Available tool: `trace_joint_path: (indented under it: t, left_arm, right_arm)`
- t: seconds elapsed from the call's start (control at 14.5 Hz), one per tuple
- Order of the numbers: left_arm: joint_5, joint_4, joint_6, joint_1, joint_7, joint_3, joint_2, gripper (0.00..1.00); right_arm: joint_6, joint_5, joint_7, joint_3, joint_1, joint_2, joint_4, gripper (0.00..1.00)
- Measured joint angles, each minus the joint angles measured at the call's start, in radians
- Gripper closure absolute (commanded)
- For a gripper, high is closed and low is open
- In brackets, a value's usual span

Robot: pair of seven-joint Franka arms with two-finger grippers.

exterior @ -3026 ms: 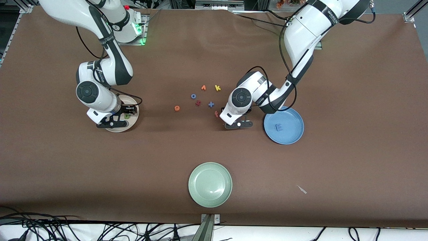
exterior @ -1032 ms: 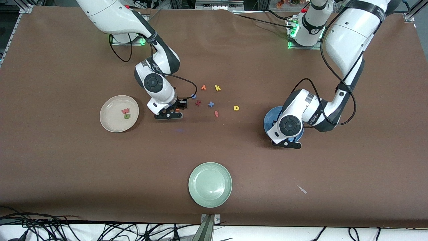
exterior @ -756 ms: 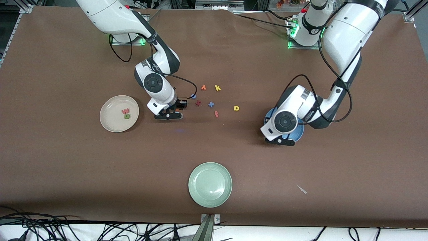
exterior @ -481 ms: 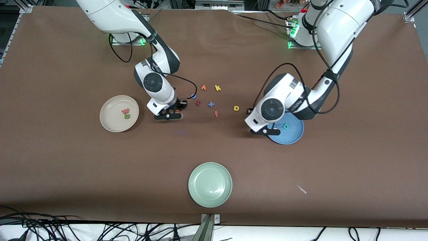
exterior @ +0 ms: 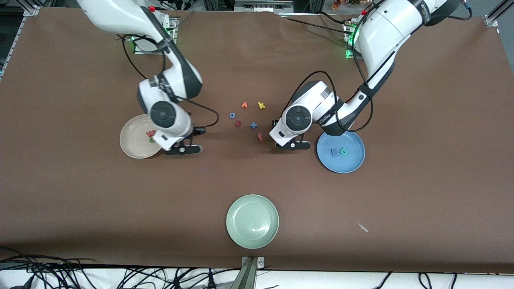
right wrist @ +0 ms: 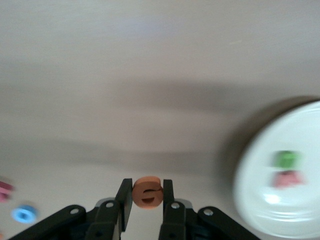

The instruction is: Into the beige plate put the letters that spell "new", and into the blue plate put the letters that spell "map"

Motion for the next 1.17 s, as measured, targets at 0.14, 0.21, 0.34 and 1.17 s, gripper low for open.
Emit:
trace_joint_path:
  t: [0.14, 0.21, 0.34, 1.17]
  left_arm:
    - [0.000, 0.000, 0.036, -0.003, 0.000, 0.001, 0.028, 0.27]
    - [0.000, 0.000, 0.042, -0.005, 0.000, 0.002, 0.038, 0.27]
    - [0.000, 0.000, 0.046, -0.008, 0.001, 0.007, 0.050, 0.27]
    - [0.003, 0.003, 0.076, -0.032, 0.002, 0.023, 0.076, 1.00]
  right_arm:
    - [-0.066, 0.000, -0.075, -0.072, -0.006, -0.015, 0.000, 0.84]
    - [-0.091, 0.000, -0.093, -0.098, -0.010, -0.014, -0.002, 0.84]
    - [-0.115, 0.000, -0.099, -0.132, -0.014, -0.003, -0.007, 0.83]
    - [-0.399, 0.035, -0.112, -0.142, -0.074, 0.040, 0.244, 0.00]
